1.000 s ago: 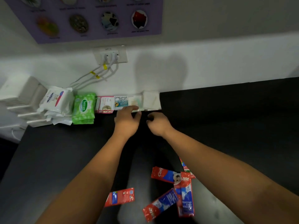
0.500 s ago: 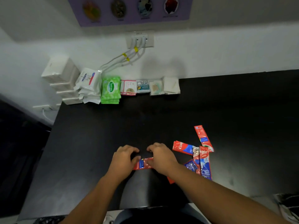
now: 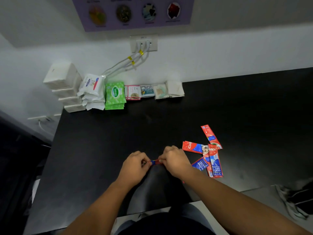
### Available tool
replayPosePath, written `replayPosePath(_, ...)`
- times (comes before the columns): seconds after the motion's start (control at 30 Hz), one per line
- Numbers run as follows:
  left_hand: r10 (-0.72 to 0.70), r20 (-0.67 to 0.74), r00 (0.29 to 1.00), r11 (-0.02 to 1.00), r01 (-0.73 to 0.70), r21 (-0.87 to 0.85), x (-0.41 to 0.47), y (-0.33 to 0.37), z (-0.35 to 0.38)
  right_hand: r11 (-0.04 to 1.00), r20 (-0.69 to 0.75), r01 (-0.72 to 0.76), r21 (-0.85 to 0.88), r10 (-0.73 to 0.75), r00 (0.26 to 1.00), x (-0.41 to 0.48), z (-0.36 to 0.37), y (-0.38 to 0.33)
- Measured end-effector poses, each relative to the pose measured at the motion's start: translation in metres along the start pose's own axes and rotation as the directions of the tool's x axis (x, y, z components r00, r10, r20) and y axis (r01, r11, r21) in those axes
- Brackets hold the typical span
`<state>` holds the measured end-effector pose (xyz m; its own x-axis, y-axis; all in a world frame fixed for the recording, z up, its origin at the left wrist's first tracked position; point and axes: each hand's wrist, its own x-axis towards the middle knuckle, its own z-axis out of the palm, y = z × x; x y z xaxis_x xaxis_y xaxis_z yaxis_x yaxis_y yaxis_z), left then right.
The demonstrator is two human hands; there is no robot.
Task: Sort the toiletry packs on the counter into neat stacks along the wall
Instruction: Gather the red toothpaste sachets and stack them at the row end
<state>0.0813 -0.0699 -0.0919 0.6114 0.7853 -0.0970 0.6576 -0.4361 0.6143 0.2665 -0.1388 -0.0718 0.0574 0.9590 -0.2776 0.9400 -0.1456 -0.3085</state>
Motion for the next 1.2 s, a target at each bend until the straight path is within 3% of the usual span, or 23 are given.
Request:
replayPosePath(0.07,-0.042,0.036,0.998,0.987,0.047,-0.157,0.002,0.009,-0.002,0.999,-0.032,0.047,0.022,-0.046,0.998,-0.001,-0.004,0.007)
replayPosePath(0.17,-0.198,0.166,0.966,0.891,0.248,-0.379,0.01,0.021,-0.005,0.986,-0.149,0.123,0.117,-0.105,0.983,0.001,-0.008,0.014)
replayPosePath(0.27,-0.261,0.301,0.917,0.78,0.384,-0.494,0.019,0.028,-0.005,0.972,-0.205,0.15,0.183,-0.111,0.972,0.005,-0.01,0.022)
replayPosePath(0.37,-0.281,0.341,0.897,0.72,0.432,-0.543,0.027,0.037,-0.002,0.962,-0.258,0.171,0.212,-0.113,0.959,0.01,-0.014,0.032)
replayPosePath(0.43,-0.328,0.321,0.888,0.664,0.459,-0.59,0.033,0.043,0.003,0.97,-0.275,0.116,0.213,-0.055,0.96,0.013,-0.02,0.041)
replayPosePath(0.5,-0.406,0.273,0.872,0.637,0.484,-0.6,0.039,0.045,0.01,0.987,-0.214,-0.04,0.156,0.073,0.974,0.014,-0.029,0.058)
replayPosePath(0.6,-0.479,0.183,0.858,0.69,0.498,-0.525,0.045,0.044,0.022,0.971,-0.14,-0.24,-0.018,0.235,0.962,0.013,-0.043,0.093)
replayPosePath(0.7,-0.515,0.072,0.854,0.742,0.486,-0.462,0.046,0.046,0.031,0.957,-0.01,-0.282,-0.06,0.282,0.959,0.008,-0.048,0.123)
replayPosePath(0.8,-0.52,-0.036,0.854,0.787,0.462,-0.409,0.043,0.052,0.037,0.968,0.075,-0.25,0.008,0.248,0.966,0.005,-0.045,0.138)
replayPosePath(0.9,-0.484,-0.071,0.872,0.835,0.436,-0.337,0.039,0.056,0.041,0.97,0.045,-0.232,0.068,0.229,0.972,0.004,-0.042,0.141)
replayPosePath(1.07,-0.468,-0.104,0.878,0.84,0.406,-0.36,0.038,0.058,0.038,0.96,0.026,-0.241,0.144,0.24,0.97,0.009,-0.045,0.141)
replayPosePath(1.2,-0.457,-0.14,0.879,0.833,0.367,-0.414,0.035,0.065,0.034,0.886,0.011,-0.251,0.39,0.268,0.963,0.011,-0.049,0.138)
